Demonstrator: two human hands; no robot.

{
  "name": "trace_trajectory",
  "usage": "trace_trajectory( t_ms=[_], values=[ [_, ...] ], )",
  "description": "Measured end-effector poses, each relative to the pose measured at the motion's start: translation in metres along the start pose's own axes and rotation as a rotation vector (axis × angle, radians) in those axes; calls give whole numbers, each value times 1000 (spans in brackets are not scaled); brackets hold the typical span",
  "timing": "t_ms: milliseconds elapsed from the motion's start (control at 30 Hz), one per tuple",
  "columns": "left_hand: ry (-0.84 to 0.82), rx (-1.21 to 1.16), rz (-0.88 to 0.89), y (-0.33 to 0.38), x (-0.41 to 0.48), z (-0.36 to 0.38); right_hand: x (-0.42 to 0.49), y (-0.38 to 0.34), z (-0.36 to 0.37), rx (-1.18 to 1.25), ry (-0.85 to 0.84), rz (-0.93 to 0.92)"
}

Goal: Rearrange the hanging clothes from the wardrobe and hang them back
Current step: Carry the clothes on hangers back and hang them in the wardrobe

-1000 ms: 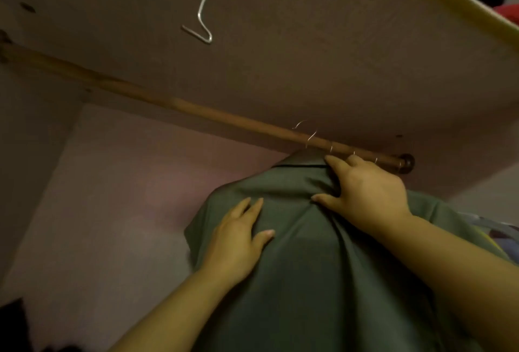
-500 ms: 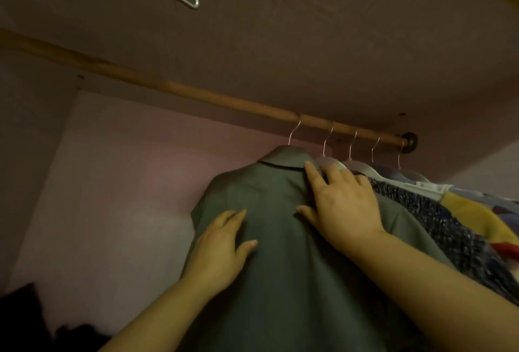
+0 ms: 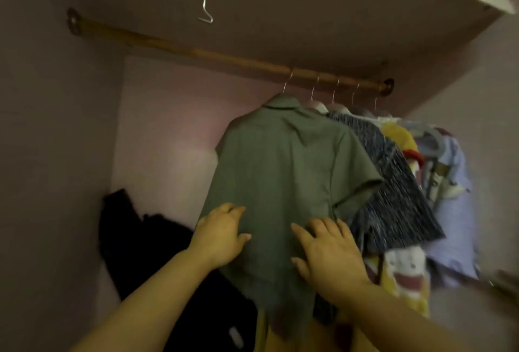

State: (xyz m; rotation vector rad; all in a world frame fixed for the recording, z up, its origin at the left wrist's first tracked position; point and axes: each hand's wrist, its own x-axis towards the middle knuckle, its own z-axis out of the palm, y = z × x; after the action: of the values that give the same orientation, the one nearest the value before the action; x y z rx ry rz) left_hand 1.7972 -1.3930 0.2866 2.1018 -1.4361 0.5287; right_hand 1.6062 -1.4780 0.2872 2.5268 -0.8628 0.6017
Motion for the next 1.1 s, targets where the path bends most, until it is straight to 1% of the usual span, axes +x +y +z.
trace_trajectory(
  t_ms=[100,167,267,367,467,533,667,867,967,1100],
  values=[
    [-83,44,-15,19,-72,-1,-72,-15,2,43,-110,0],
    [-154,60,-16,32,-122,1,-120,-24,3,76,-148,-3],
    [-283,89,-45,52,-194,6,-190,-34,6,131,-177,-2],
    [-430,84,-55,71,-260,11,-256,-40,8,171,-277,38],
    [-548,147,-8,90,-313,10,-320,-47,9,215,-387,100],
    [-600,136,37,104,-343,6,-362,-52,5,226,-438,160],
    [-689,33,141,130,-402,-5,-449,-66,-18,247,-498,342],
    [-836,50,413,169,-503,-18,-594,-121,-79,207,-583,688],
    [-851,37,592,194,-563,-36,-678,-164,-120,182,-599,859],
    [-914,-79,825,244,-645,-72,-789,-215,-189,140,-616,1132]
  ],
)
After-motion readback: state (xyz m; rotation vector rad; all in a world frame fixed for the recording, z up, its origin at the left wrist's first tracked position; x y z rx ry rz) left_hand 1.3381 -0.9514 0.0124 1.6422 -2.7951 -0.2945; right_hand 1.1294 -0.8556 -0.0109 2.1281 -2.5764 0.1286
